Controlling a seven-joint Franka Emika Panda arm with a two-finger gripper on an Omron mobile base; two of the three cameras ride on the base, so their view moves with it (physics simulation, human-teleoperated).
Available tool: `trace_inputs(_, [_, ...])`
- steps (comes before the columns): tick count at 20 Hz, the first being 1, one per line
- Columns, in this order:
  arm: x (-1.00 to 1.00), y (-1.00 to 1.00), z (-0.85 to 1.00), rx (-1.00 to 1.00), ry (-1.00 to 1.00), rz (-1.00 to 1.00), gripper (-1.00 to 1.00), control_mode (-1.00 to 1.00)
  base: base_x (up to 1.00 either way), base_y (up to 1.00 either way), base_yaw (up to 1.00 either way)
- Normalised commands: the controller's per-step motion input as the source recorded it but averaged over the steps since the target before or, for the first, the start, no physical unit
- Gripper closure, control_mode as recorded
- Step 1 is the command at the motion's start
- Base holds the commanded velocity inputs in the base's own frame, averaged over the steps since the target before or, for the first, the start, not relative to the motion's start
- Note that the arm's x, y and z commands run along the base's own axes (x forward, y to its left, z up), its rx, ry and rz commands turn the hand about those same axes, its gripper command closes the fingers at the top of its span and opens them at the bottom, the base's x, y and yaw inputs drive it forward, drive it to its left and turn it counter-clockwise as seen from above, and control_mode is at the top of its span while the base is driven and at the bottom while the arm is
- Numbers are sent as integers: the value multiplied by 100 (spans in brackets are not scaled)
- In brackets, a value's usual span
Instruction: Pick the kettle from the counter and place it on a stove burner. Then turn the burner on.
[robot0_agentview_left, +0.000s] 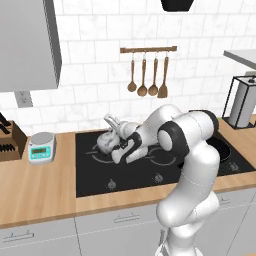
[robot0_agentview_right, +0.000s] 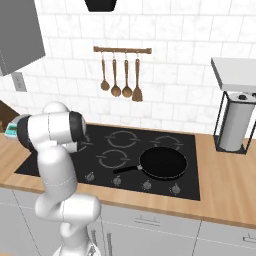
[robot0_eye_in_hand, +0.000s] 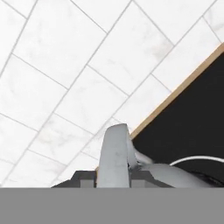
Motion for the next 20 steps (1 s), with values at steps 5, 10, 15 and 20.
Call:
trace_inputs(5, [7, 0, -57, 0, 11, -1, 100, -100, 0, 0, 0])
trace_inputs(10, [7, 0, -36, 0, 5, 0, 100, -100, 0, 0, 0])
trace_inputs(15, [0, 0, -2, -1, 3, 0, -100, -100, 0, 0, 0])
trace_inputs(20, [0, 0, 0, 0, 0, 0, -100, -100, 0, 0, 0])
